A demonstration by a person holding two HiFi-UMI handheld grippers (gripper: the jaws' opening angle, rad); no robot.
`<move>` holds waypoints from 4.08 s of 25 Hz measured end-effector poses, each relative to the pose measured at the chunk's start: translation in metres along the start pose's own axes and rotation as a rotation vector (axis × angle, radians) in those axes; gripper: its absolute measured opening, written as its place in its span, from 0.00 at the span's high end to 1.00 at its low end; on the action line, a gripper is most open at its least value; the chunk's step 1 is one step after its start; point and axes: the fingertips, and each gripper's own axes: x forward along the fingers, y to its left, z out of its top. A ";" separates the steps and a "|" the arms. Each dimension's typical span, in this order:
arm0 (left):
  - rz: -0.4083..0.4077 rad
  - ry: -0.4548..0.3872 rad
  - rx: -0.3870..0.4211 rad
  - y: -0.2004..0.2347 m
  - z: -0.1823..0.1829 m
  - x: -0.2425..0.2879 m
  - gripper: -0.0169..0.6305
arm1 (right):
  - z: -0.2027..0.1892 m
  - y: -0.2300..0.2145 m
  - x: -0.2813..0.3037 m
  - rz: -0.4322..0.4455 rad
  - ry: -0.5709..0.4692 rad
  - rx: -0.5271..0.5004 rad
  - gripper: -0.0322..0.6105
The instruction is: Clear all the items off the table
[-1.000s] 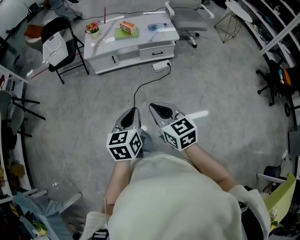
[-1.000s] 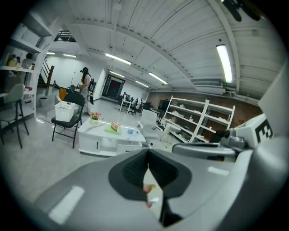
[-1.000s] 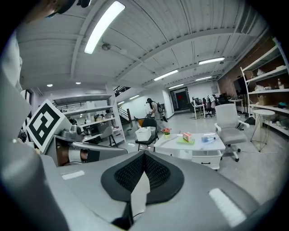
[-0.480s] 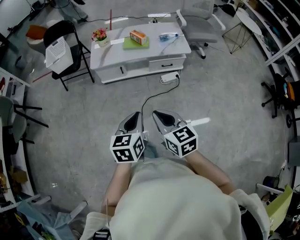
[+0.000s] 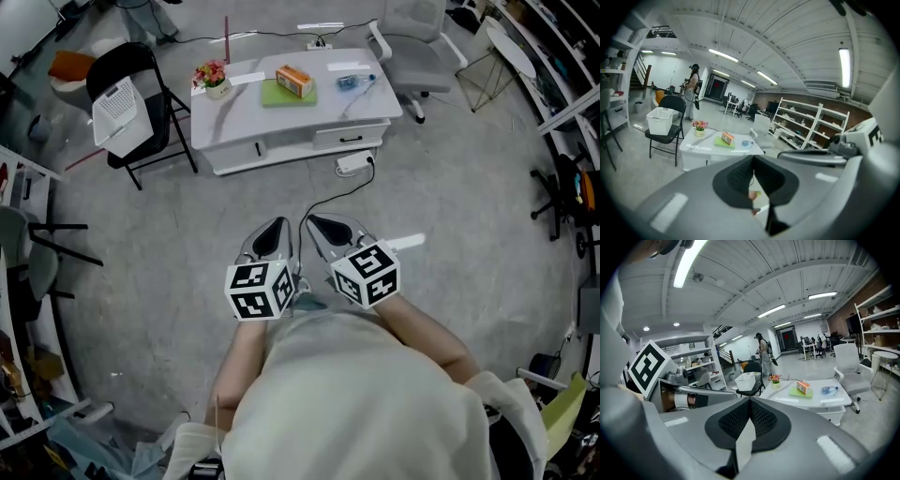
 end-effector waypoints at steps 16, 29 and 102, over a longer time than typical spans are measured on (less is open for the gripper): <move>0.013 0.048 -0.012 0.043 0.013 0.030 0.96 | 0.017 0.001 0.055 0.030 -0.003 0.032 0.95; 0.093 0.025 -0.040 0.067 0.049 0.094 0.96 | 0.046 -0.065 0.103 0.075 0.005 0.015 0.95; 0.092 0.245 -0.038 0.247 0.206 0.495 0.96 | 0.124 -0.424 0.438 -0.088 0.275 0.054 0.95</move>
